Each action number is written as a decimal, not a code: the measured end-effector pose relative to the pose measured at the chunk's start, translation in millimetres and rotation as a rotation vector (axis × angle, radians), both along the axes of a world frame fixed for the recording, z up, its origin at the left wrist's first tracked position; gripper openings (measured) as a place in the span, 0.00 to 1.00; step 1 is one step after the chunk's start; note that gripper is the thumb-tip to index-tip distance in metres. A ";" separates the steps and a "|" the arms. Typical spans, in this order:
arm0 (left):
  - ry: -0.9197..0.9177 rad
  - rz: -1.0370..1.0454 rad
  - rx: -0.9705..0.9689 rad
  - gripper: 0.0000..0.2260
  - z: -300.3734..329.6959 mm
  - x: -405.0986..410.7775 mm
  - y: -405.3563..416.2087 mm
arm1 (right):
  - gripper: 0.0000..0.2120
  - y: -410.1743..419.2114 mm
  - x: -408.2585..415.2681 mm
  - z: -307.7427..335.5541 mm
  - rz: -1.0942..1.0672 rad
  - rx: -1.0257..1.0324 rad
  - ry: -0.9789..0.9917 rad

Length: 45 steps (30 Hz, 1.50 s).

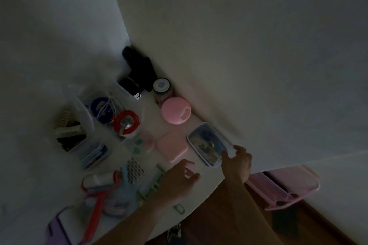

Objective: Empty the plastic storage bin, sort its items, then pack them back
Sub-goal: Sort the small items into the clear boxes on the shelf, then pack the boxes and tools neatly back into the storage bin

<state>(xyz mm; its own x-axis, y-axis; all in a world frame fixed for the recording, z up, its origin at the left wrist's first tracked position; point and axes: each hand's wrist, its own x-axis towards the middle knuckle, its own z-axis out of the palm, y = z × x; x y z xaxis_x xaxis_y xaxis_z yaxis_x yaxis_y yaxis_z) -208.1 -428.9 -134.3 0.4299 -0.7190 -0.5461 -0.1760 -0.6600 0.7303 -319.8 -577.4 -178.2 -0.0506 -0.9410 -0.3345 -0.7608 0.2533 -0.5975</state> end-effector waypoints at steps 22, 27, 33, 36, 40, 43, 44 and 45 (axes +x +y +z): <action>0.731 0.569 0.024 0.17 -33.7 -3.6 -16.3 | 0.10 11.8 -51.0 -10.1 0.160 0.306 -0.274; 0.705 0.554 -0.006 0.19 -32.8 4.8 12.9 | 0.18 -23.9 -13.4 -27.3 0.153 0.121 -0.039; 0.687 0.502 -0.001 0.19 -25.1 4.5 18.7 | 0.09 -24.4 6.4 -52.4 0.178 -0.004 0.059; 0.662 0.515 0.052 0.18 -29.7 1.1 12.8 | 0.05 -23.5 -7.2 -36.8 0.184 -0.032 -0.141; 0.708 0.545 0.094 0.19 -39.6 -4.7 -10.0 | 0.06 -9.6 -41.6 -1.6 0.436 -0.150 -0.303; 0.737 0.506 0.074 0.16 -46.4 -12.2 -29.6 | 0.05 2.6 -61.3 15.7 0.537 -0.189 -0.322; 0.746 0.497 0.060 0.15 -49.4 -14.8 -35.4 | 0.06 5.5 -64.6 19.9 0.548 -0.197 -0.331; 0.757 0.501 0.049 0.15 -51.4 -17.2 -40.8 | 0.09 7.9 -67.4 21.1 0.570 -0.190 -0.341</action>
